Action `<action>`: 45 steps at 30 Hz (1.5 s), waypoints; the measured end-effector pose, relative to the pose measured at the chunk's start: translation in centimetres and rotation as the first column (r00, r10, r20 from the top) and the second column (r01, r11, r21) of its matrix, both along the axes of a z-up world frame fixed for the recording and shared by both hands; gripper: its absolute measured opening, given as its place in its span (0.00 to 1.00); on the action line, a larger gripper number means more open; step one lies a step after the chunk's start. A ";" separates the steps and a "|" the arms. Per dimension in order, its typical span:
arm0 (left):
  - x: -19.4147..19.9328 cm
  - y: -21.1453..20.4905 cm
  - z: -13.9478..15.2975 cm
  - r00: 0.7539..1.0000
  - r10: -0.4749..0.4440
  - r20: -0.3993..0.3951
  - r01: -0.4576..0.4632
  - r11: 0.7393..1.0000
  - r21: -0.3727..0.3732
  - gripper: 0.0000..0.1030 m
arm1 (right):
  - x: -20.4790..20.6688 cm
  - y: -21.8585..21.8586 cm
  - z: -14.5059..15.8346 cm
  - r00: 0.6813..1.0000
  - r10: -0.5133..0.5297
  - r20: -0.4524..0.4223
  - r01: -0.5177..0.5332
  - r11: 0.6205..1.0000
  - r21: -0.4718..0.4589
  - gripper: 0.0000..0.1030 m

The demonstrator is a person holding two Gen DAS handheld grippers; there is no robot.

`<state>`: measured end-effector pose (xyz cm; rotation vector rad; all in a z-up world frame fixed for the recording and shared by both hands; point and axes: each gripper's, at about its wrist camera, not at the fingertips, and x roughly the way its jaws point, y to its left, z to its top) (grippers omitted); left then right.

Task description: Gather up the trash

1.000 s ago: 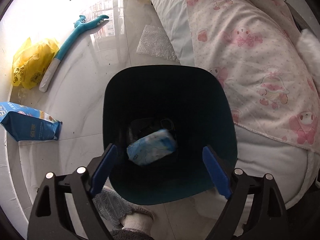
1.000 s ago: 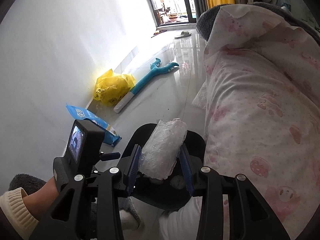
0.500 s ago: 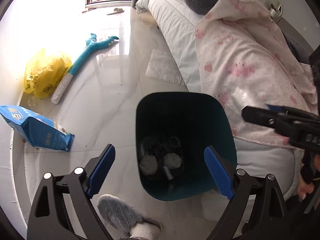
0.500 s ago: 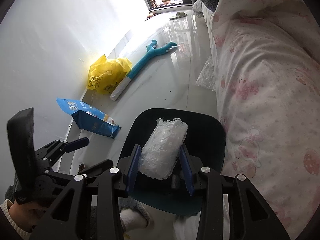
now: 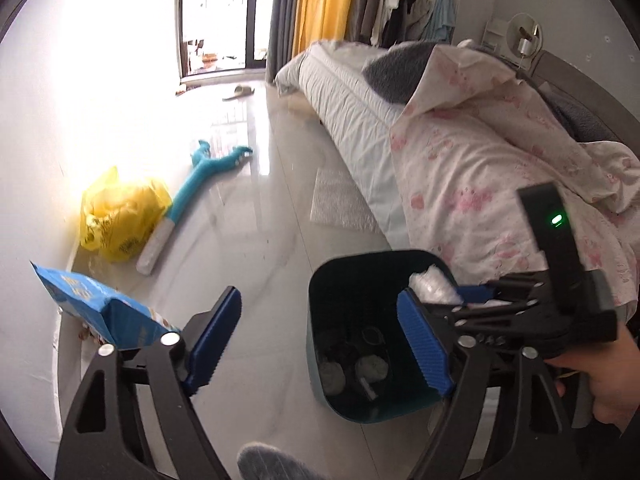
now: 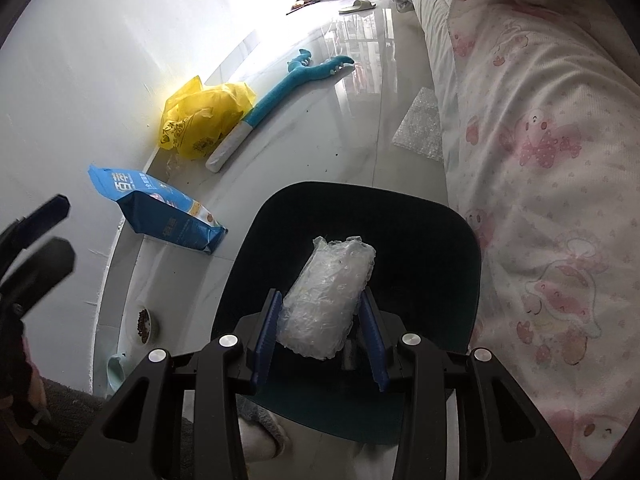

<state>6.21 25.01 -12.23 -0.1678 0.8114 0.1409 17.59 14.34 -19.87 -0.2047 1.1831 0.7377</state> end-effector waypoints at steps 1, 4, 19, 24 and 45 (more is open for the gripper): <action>-0.1 -0.1 0.4 1.000 0.001 0.012 -0.001 1.000 0.008 0.76 | 0.0 0.1 -0.3 1.000 0.000 -0.004 0.000 1.000 -0.007 0.39; -0.5 0.0 1.9 0.998 0.013 0.060 -0.013 1.000 0.009 0.74 | -0.2 0.1 -0.9 1.000 0.007 -0.011 -0.007 0.999 -0.031 0.39; -0.9 -4.6 9.1 0.974 -0.054 0.222 0.036 0.996 0.082 0.74 | -0.5 -0.7 -2.1 0.998 -0.004 -0.059 0.000 0.998 -0.069 0.66; -1.5 -5.6 10.7 0.963 -0.070 0.262 0.041 0.993 0.115 0.75 | -1.0 -0.9 0.3 0.999 0.033 0.009 -0.033 0.996 -0.081 0.67; -4.7 -11.4 15.3 0.924 -0.073 0.376 0.025 0.991 0.132 0.91 | -4.8 -15.5 18.9 0.878 -0.157 0.452 0.074 0.978 0.195 0.87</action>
